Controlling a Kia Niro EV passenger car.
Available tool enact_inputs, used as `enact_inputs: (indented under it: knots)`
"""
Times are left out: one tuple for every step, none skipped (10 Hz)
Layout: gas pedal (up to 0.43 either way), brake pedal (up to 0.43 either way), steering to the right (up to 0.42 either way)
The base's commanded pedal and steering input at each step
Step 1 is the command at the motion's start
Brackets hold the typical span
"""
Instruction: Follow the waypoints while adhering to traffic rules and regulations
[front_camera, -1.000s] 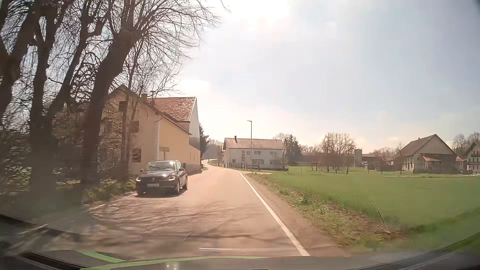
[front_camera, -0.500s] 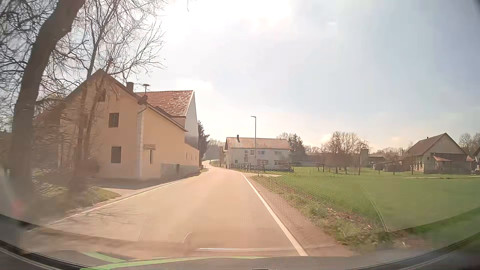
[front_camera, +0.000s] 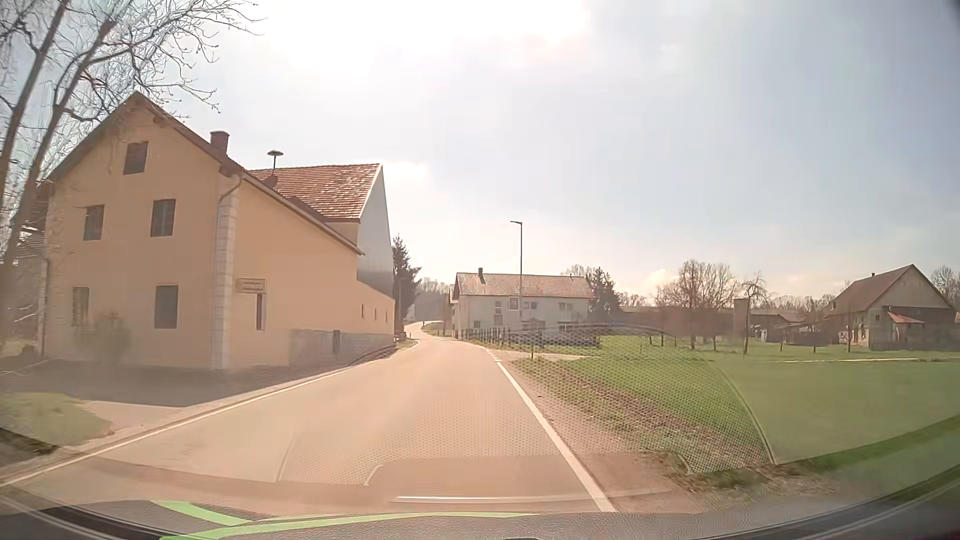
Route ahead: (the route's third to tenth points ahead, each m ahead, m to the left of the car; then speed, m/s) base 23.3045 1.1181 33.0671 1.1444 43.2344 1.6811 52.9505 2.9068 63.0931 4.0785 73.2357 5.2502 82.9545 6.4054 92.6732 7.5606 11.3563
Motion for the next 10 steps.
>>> enact_inputs:
  knots:
    - [0.15, 0.0, -0.006]
    - [0.15, 0.0, -0.006]
    - [0.15, 0.0, -0.006]
    - [0.15, 0.0, -0.006]
    - [0.15, 0.0, -0.006]
    - [0.15, 0.0, -0.006]
    - [0.15, 0.0, -0.006]
    - [0.15, 0.0, -0.006]
    - [0.157, 0.0, -0.006]
    - [0.177, 0.0, -0.006]
